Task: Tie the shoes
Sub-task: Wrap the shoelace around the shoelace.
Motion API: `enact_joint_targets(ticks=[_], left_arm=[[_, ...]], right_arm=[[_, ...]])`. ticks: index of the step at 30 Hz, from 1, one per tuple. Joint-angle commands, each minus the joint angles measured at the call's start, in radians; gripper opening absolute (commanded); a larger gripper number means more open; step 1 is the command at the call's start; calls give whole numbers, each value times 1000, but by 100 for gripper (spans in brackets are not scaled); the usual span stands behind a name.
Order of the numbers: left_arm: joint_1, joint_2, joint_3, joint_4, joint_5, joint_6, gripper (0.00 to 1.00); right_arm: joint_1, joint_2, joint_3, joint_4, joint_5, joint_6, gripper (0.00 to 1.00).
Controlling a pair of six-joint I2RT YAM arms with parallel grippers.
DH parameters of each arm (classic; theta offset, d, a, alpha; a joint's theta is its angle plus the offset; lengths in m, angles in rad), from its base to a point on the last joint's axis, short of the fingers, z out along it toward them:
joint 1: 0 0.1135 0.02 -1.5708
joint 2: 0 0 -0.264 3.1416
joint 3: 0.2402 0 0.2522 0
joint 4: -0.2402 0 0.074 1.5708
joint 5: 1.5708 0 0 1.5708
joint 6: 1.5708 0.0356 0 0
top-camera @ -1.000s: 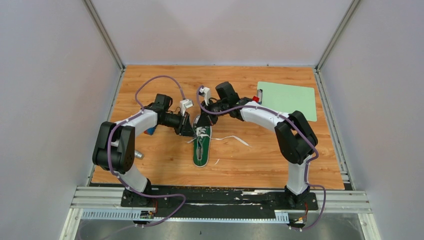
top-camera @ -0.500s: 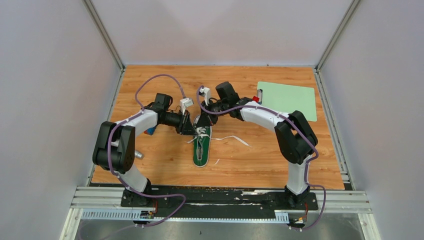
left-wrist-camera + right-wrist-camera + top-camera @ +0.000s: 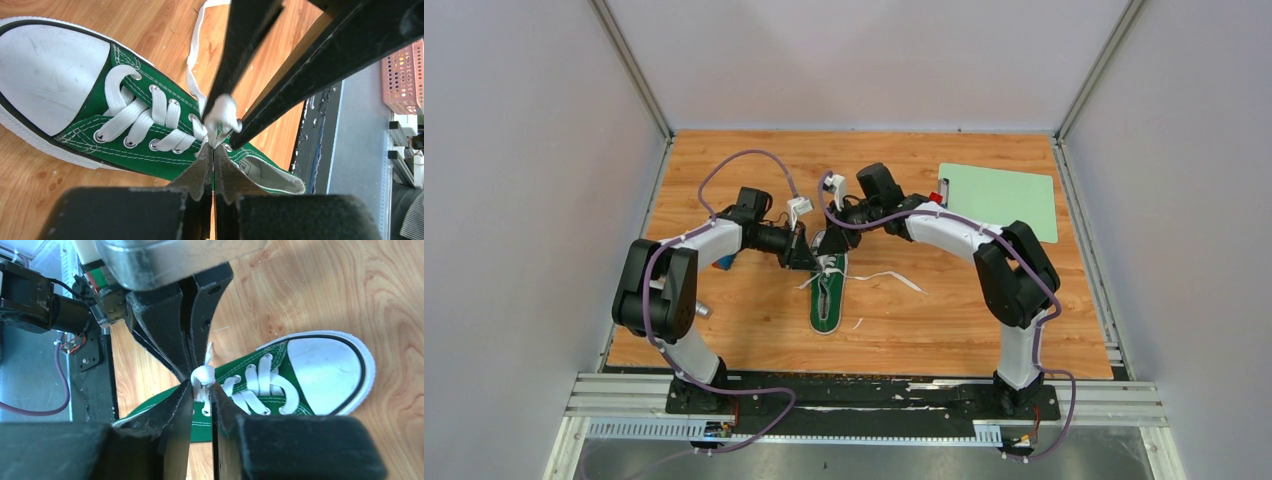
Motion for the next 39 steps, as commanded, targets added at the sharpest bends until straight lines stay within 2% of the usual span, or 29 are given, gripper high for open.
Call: enact_joint_targets(ticks=[1, 5, 8, 10, 14, 19, 27, 29, 32, 34, 39], left_arm=[[-7, 13, 12, 33, 5, -6, 0], [-7, 12, 1, 50, 7, -18, 0], [-7, 17, 3, 54, 5, -23, 0], [-7, 21, 9, 52, 7, -23, 0], [-7, 30, 20, 41, 5, -14, 0], [-7, 32, 22, 32, 1, -9, 0], [-7, 34, 25, 30, -1, -7, 0], [-7, 41, 29, 28, 0, -7, 0], [-7, 48, 36, 20, 3, -3, 0], [-7, 49, 39, 16, 3, 0, 0], [-7, 49, 40, 8, 17, 14, 0]], right_arm=[[-66, -54, -15, -67, -26, -96, 25], [-162, -144, -49, -238, 37, -282, 35], [-180, -219, -145, -349, 183, -494, 38], [-180, -261, -218, -383, 299, -565, 40], [-180, -298, -322, -395, 427, -620, 44], [-181, -268, -348, -400, 446, -638, 47], [-173, -112, -231, -398, 476, -614, 47], [-162, -80, -207, -402, 457, -625, 41], [-147, -63, -181, -417, 441, -643, 12], [-148, -89, -136, -444, 427, -636, 1], [-149, -172, 21, -482, 302, -618, 0]])
